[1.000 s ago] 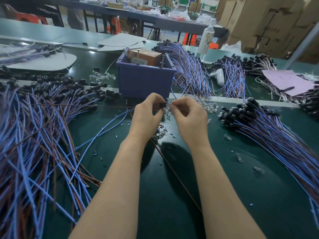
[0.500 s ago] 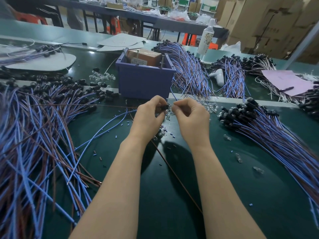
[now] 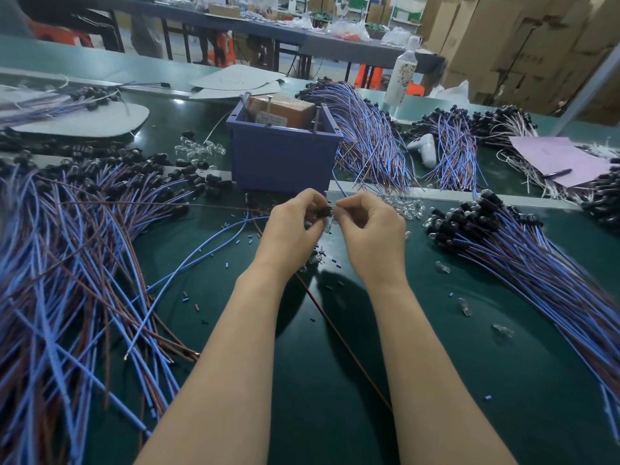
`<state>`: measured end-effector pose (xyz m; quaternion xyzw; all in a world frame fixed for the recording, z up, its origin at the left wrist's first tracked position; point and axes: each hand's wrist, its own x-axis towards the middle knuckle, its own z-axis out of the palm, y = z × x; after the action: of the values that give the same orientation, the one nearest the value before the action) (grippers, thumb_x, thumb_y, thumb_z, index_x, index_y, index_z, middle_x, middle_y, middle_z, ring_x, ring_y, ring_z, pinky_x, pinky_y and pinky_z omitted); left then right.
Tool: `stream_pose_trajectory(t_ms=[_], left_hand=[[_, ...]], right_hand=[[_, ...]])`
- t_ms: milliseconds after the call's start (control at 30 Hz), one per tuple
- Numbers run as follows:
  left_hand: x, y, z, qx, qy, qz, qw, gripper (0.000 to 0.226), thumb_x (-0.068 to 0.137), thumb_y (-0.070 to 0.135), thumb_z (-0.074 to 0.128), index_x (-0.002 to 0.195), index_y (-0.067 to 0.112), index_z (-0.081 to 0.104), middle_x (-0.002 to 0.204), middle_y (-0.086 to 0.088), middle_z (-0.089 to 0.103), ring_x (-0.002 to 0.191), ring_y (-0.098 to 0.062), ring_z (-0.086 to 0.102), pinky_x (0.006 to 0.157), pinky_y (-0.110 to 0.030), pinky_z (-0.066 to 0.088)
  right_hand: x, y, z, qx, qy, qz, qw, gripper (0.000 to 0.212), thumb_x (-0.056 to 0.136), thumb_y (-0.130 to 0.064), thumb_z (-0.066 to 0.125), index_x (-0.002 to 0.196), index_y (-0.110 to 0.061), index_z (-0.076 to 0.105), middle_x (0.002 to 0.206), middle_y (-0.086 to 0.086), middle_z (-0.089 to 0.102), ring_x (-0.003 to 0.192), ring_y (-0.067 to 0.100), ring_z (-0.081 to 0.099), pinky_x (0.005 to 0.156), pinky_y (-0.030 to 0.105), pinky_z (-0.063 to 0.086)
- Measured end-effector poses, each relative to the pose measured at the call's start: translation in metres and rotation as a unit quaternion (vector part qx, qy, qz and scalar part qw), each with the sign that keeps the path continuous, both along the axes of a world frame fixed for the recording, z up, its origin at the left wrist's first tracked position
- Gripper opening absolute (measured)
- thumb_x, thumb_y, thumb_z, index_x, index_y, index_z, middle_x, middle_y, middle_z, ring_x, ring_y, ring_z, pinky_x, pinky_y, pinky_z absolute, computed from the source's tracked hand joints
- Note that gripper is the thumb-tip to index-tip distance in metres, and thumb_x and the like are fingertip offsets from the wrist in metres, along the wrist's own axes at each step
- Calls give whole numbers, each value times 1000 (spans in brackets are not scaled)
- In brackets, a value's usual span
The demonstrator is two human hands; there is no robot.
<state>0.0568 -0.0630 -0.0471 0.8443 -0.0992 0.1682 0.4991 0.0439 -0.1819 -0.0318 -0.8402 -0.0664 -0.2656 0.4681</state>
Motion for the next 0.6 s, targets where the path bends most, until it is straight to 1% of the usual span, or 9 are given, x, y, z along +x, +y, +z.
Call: stream_pose_trajectory(t_ms=[67,100,167,233,333,433,467,533,600], left_hand=[[-1,0,0,11,2,-2,1000,13,85,6,63,93,16,62,76,18,59,70,1,57,67,-4,41],[-1,0,0,19,2,-4,1000,12,85,6,64,93,15,62,77,15,61,70,0,57,68,-6,42],[-2,0,1,30,-3,-5,1000,11,84,6,65,93,13,65,81,6,66,75,-8,61,77,-16,48],[-3,1,4,39,-10,-2,999,13,84,10,67,96,14,68,84,5,68,83,-14,63,84,-27,50],[-4,4,7,75,-25,15,997,18,83,22,70,101,21,71,76,17,58,98,-17,56,90,-32,46],[-2,6,4,105,-17,10,994,18,84,28,70,101,23,71,71,24,51,101,-18,51,96,-37,42],[-2,7,3,104,-14,5,994,17,84,28,70,100,23,71,71,23,51,99,-17,50,95,-31,42],[-1,7,3,89,-11,-9,996,16,84,25,71,98,19,70,73,16,56,89,-11,50,81,-6,38],[-1,7,3,71,-7,-23,997,13,83,22,72,95,18,70,75,11,60,77,-3,52,68,1,35]], right_hand=[[0,1,-1,-17,-5,-3,1000,7,85,-6,65,84,-11,70,68,-9,61,65,6,57,63,2,38],[0,1,-2,-25,-5,-3,1000,7,85,-6,64,84,-11,70,69,-7,62,67,8,58,63,2,38],[0,-1,-2,-32,0,2,999,8,84,-6,64,83,-11,69,71,-6,63,69,10,60,64,3,40],[2,-6,-1,-14,20,11,1000,7,85,-8,65,83,-13,69,73,-5,66,72,12,63,69,12,46],[5,-15,0,28,51,32,998,6,85,-10,67,83,-15,69,74,-2,68,73,14,64,73,27,52],[6,-18,-1,21,66,42,997,7,84,-10,68,81,-16,68,74,-3,68,72,12,64,74,26,52],[6,-19,-2,21,71,46,996,7,84,-9,68,81,-16,69,74,-4,68,72,11,64,74,26,52],[7,-20,-1,30,78,55,995,11,84,-9,68,79,-19,68,72,-6,67,69,7,63,73,25,52],[7,-23,0,41,83,64,994,17,84,-9,68,76,-24,66,70,-9,66,66,4,61,71,22,51]])
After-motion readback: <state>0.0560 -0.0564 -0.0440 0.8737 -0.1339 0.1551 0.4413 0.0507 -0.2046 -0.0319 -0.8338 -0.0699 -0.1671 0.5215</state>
